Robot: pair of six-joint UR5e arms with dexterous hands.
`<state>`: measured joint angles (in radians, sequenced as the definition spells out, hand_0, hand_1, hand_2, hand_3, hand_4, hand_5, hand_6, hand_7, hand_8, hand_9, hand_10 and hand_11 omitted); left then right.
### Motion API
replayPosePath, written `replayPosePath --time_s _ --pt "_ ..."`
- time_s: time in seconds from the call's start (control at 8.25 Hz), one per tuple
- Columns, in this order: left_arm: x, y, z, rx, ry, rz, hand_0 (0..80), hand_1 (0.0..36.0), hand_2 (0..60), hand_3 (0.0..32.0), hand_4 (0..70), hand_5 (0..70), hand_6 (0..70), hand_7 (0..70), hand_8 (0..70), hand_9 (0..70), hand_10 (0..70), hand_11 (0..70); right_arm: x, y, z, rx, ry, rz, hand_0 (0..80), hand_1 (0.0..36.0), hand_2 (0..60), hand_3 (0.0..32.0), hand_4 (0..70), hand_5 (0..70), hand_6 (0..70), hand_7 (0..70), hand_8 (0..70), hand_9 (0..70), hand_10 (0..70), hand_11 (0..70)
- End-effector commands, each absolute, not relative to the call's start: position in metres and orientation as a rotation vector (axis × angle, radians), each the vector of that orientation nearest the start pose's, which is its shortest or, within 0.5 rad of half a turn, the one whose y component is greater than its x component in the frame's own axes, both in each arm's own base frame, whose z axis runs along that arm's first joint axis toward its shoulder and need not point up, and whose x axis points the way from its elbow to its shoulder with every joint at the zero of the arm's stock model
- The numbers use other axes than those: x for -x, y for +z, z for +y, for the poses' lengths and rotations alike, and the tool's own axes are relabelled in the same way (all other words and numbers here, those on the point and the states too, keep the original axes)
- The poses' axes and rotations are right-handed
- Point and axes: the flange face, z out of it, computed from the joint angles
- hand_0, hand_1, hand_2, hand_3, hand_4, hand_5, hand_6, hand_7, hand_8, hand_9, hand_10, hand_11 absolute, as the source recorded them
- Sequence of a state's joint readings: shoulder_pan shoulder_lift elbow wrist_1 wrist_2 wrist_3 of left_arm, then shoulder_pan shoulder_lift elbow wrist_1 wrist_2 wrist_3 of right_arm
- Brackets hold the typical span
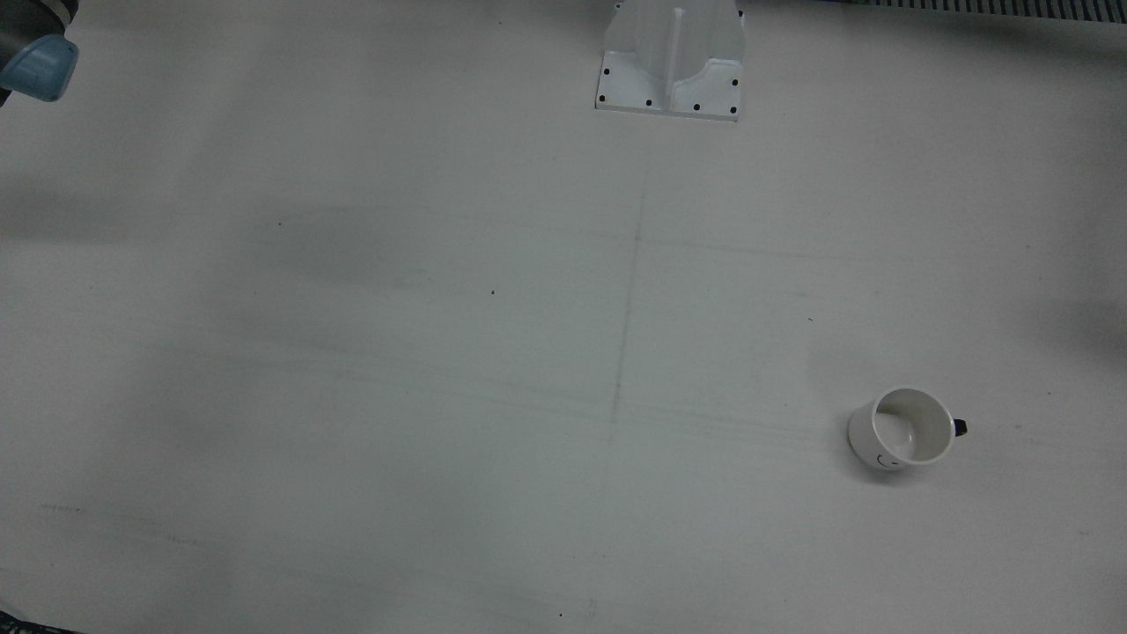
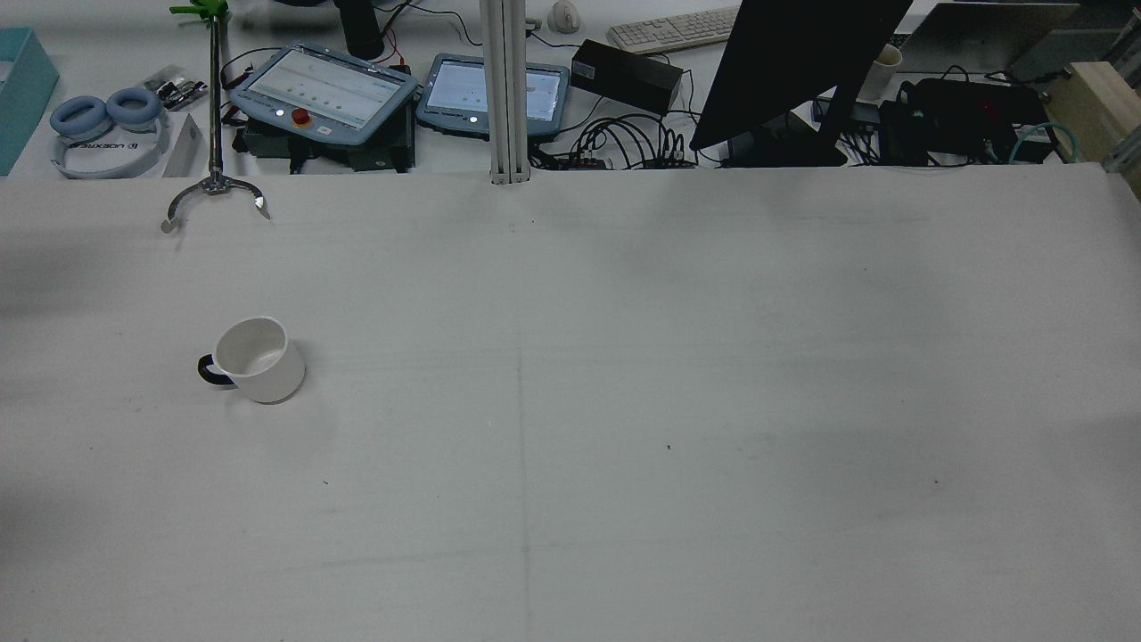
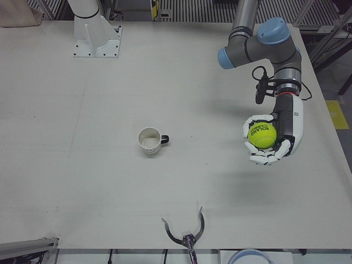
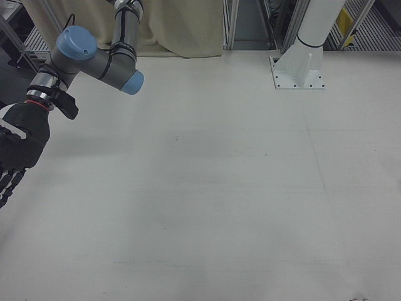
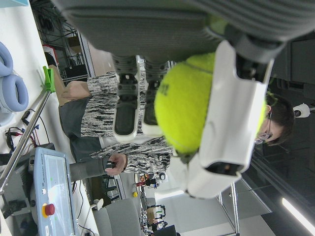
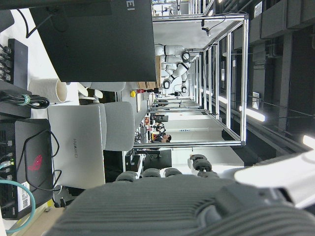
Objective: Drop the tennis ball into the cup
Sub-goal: 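Carry the held tennis ball forward with the left hand into view, then move the left hand with the ball over the white mug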
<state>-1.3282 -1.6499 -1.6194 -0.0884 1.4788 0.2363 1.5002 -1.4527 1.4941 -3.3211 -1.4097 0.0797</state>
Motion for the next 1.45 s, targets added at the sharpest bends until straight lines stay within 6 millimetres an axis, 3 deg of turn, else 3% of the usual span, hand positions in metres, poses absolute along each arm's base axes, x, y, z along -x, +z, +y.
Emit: replayPosePath --time_s 0.0,0.12,0.24,0.48,0.73,0.85,1.21,1.33 --pt "0.009 0.611 -0.558 -0.076 -1.806 2.287 80.0 36.0 47.8 0.0 30.6 32.8 70.0 70.0 49.0 62.5 35.8 53.7 -0.112 0.681 -0.535 0.034 -2.280 1.994 0.0 0.0 0.0 0.0 0.0 0.0 0.0 0.0 0.0 0.0 0.0 0.0" --pt "0.008 0.605 -0.558 -0.073 -1.792 2.301 80.0 36.0 48.2 0.0 30.5 33.6 70.0 70.0 49.0 62.5 35.8 53.9 -0.112 0.681 -0.535 0.033 -2.279 1.993 0.0 0.0 0.0 0.0 0.0 0.0 0.0 0.0 0.0 0.0 0.0 0.0" --pt "-0.005 0.601 -0.559 -0.048 -1.756 2.309 80.0 36.0 48.4 0.0 31.1 33.1 70.0 70.0 49.1 62.6 36.5 54.6 -0.112 0.681 -0.535 0.033 -2.281 1.992 0.0 0.0 0.0 0.0 0.0 0.0 0.0 0.0 0.0 0.0 0.0 0.0" --pt "-0.068 0.570 -0.555 0.086 -1.648 2.311 80.0 36.0 48.7 0.0 30.7 33.1 70.0 70.0 48.8 62.2 36.6 54.8 -0.112 0.682 -0.535 0.033 -2.282 1.990 0.0 0.0 0.0 0.0 0.0 0.0 0.0 0.0 0.0 0.0 0.0 0.0" --pt "-0.153 0.559 -0.544 0.237 -1.566 2.261 80.0 36.0 48.6 0.0 31.3 32.6 70.0 70.0 49.3 62.9 37.0 55.2 -0.112 0.682 -0.535 0.032 -2.281 1.989 0.0 0.0 0.0 0.0 0.0 0.0 0.0 0.0 0.0 0.0 0.0 0.0" --pt "-0.188 0.543 -0.545 0.263 -1.507 2.251 80.0 36.0 48.7 0.0 30.5 33.1 70.0 70.0 49.4 63.0 37.3 55.6 -0.112 0.682 -0.535 0.032 -2.281 1.989 0.0 0.0 0.0 0.0 0.0 0.0 0.0 0.0 0.0 0.0 0.0 0.0" --pt "-0.268 0.521 -0.529 0.365 -1.455 2.216 80.0 36.0 48.8 0.0 30.2 33.2 70.0 70.0 49.0 62.5 36.8 55.0 -0.112 0.682 -0.535 0.032 -2.281 1.989 0.0 0.0 0.0 0.0 0.0 0.0 0.0 0.0 0.0 0.0 0.0 0.0" --pt "-0.271 0.525 -0.528 0.370 -1.460 2.206 80.0 36.0 47.9 0.0 30.3 32.3 70.0 70.0 49.0 62.5 36.8 55.0 -0.112 0.682 -0.535 0.033 -2.282 1.990 0.0 0.0 0.0 0.0 0.0 0.0 0.0 0.0 0.0 0.0 0.0 0.0"
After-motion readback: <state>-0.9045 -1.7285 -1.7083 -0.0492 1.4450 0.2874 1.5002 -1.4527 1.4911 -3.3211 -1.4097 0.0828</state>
